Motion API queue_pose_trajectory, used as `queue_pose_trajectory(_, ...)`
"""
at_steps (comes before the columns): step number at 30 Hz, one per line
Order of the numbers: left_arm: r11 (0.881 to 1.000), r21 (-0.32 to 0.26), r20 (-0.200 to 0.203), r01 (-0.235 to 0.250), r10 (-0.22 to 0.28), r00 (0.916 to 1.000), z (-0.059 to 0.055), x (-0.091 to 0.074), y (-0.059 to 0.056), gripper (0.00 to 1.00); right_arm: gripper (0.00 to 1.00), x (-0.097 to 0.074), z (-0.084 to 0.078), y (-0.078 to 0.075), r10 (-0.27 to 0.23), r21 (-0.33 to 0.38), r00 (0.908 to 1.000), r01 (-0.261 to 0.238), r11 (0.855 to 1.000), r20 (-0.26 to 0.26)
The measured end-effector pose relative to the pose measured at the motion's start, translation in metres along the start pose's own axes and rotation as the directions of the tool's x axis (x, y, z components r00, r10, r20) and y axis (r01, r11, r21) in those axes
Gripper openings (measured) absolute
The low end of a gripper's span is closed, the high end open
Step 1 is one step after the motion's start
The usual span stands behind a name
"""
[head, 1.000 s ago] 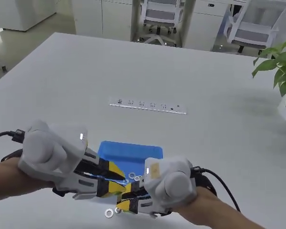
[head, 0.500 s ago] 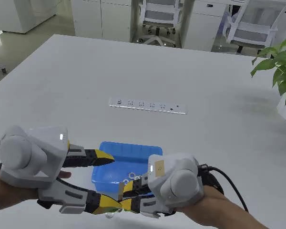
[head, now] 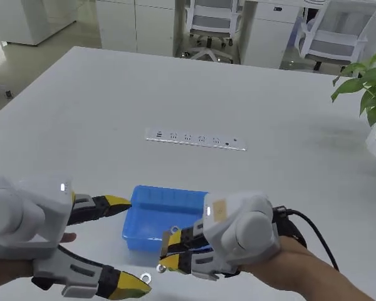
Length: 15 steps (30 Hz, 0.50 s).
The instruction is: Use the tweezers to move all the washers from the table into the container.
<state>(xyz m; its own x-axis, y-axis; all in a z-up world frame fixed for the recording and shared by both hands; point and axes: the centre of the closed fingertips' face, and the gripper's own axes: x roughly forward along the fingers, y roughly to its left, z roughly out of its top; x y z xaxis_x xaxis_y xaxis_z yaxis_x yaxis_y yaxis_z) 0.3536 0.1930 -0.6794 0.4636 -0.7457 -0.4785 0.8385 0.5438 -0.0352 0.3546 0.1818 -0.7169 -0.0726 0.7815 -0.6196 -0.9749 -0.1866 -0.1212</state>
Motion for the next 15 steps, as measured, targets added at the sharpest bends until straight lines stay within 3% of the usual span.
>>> queue_pose_trajectory(5,1.000,-0.015,-0.005,-0.018,0.018,0.9998,-0.007,-0.005,0.006,0.99,0.09,-0.006,0.005,-0.004,-0.002,-0.002,1.0000,0.002,1.000,0.000)
queue_pose_trajectory(15,0.999,-0.020,-0.008,-0.030,0.030,0.9995,-0.010,-0.009,0.006,0.99,0.09,-0.016,0.015,-0.020,-0.010,-0.016,0.9999,0.010,1.000,0.003)
